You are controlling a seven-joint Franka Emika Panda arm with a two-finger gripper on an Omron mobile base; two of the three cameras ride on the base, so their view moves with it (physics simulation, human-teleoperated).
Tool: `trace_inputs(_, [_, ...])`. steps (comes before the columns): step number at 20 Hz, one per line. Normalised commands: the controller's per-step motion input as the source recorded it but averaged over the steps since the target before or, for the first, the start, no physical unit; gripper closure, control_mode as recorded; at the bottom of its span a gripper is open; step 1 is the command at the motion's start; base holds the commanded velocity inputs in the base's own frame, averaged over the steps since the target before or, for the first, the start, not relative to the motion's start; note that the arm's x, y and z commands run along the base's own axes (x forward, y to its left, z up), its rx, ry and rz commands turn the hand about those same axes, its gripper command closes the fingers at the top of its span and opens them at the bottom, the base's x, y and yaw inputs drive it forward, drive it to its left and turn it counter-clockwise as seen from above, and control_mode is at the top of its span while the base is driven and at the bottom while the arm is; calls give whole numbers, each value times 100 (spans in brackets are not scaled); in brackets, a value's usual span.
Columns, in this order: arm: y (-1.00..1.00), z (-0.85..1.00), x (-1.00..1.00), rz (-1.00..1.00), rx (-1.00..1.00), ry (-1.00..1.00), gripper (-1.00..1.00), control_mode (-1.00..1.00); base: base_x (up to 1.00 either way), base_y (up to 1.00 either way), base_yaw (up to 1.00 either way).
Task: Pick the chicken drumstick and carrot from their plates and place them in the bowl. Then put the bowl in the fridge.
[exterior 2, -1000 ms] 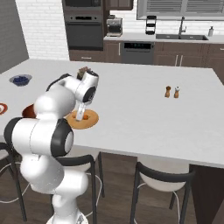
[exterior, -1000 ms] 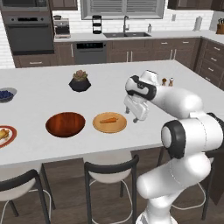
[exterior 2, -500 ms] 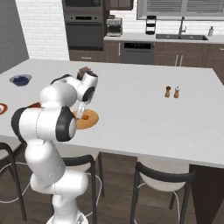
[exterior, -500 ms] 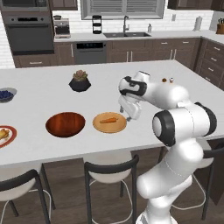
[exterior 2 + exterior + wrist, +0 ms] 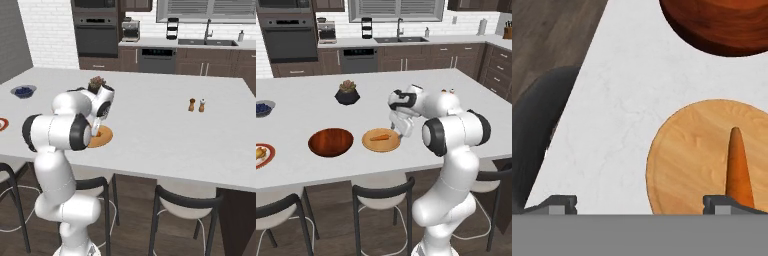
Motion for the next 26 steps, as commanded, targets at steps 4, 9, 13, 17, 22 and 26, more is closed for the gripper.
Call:
trace_inputs(4, [24,-24,19,0,0,0,-100,-100,0,0,0])
trace_inputs(9, [31,-24,31,0,0,0,-100,-100,0,0,0])
trace_inputs(13, [17,-26,24,0,0,0,-100,-100,0,0,0])
trace_inputs(17, [0,-21,9,0,0,0,-100,-100,0,0,0])
trace_inputs(22, [1,-25,21,0,0,-2,-100,-100,0,0,0])
trace_inputs(26, [0,-16,39,0,0,-4,-100,-100,0,0,0])
